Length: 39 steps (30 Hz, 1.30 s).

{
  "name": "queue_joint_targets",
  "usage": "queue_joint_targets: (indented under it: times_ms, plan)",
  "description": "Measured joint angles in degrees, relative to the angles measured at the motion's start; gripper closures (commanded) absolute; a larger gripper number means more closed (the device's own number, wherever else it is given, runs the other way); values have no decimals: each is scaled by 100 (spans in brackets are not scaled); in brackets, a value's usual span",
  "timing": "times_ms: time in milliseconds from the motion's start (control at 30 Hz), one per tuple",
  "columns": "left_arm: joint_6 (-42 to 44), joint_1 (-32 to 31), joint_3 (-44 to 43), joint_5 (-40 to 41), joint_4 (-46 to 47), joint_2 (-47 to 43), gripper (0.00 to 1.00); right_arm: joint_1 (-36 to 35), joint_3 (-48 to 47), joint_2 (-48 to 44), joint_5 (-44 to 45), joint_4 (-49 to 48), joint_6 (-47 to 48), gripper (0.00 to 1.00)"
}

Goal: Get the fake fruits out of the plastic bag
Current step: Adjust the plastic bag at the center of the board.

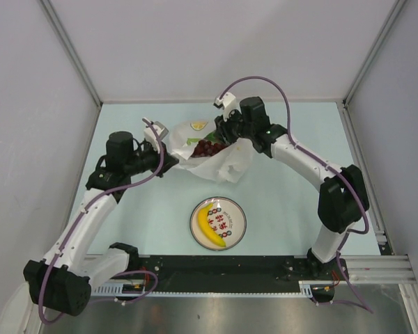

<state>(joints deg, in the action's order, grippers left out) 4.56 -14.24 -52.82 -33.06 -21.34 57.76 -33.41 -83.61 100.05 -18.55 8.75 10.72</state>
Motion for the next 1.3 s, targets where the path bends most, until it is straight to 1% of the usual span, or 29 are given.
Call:
queue_joint_targets:
  times_ms: [200, 300, 367, 400, 467, 533, 633, 733, 767, 800, 833, 867, 933, 1000, 1067, 1133, 1200, 1300]
  plan:
    - [-166, 42, -39, 2, 203, 138, 99, -125, -407, 605, 4, -101, 264, 74]
    - [-321, 72, -136, -13, 256, 234, 100, -247, -422, 820, 140, -90, 428, 75]
    - [-461, 98, -199, -22, 295, 262, 100, -326, -417, 861, 264, -94, 551, 72]
    - [-511, 111, -219, -31, 321, 264, 100, -382, -413, 879, 358, -136, 638, 67]
    - [-667, 140, -256, -61, 380, 264, 100, -507, -389, 920, 645, -354, 955, 67]
    - [-826, 173, -280, -79, 452, 267, 100, -621, -293, 1012, 922, -651, 1351, 73]
    - [-984, 219, -310, -87, 525, 286, 100, -785, -111, 1239, 1290, -789, 1867, 75]
    - [-1086, 232, -345, -116, 588, 330, 100, -942, 72, 1521, 1440, -282, 2221, 68]
    - [-1106, 232, -345, -118, 592, 332, 100, -973, 140, 1534, 1471, -140, 2245, 59]
    - [-1110, 232, -345, -118, 586, 337, 100, -1005, 175, 1537, 1491, -13, 2258, 54]
    - [-1113, 232, -345, -118, 586, 339, 100, -1019, 175, 1534, 1499, 37, 2264, 50]
    - [-1113, 232, -345, -116, 588, 339, 100, -1014, 160, 1523, 1491, 48, 2277, 49]
    - [-1113, 234, -345, -116, 610, 337, 100, -940, -138, 1532, 1390, 310, 2347, 49]
    - [-1110, 238, -345, -118, 634, 339, 100, -791, -765, 1611, 1244, 651, 2411, 51]
    - [-1108, 243, -343, -125, 647, 339, 100, -597, -1788, 1853, 1051, 977, 2570, 50]
    - [-1108, 243, -339, -125, 654, 339, 100, -490, -2356, 1980, 979, 1021, 2791, 50]
    - [-1108, 243, -337, -125, 664, 339, 100, -358, -2669, 2037, 918, 1027, 3161, 50]
    - [-1110, 243, -334, -127, 669, 339, 100, -271, -2697, 2131, 863, 1128, 3882, 50]
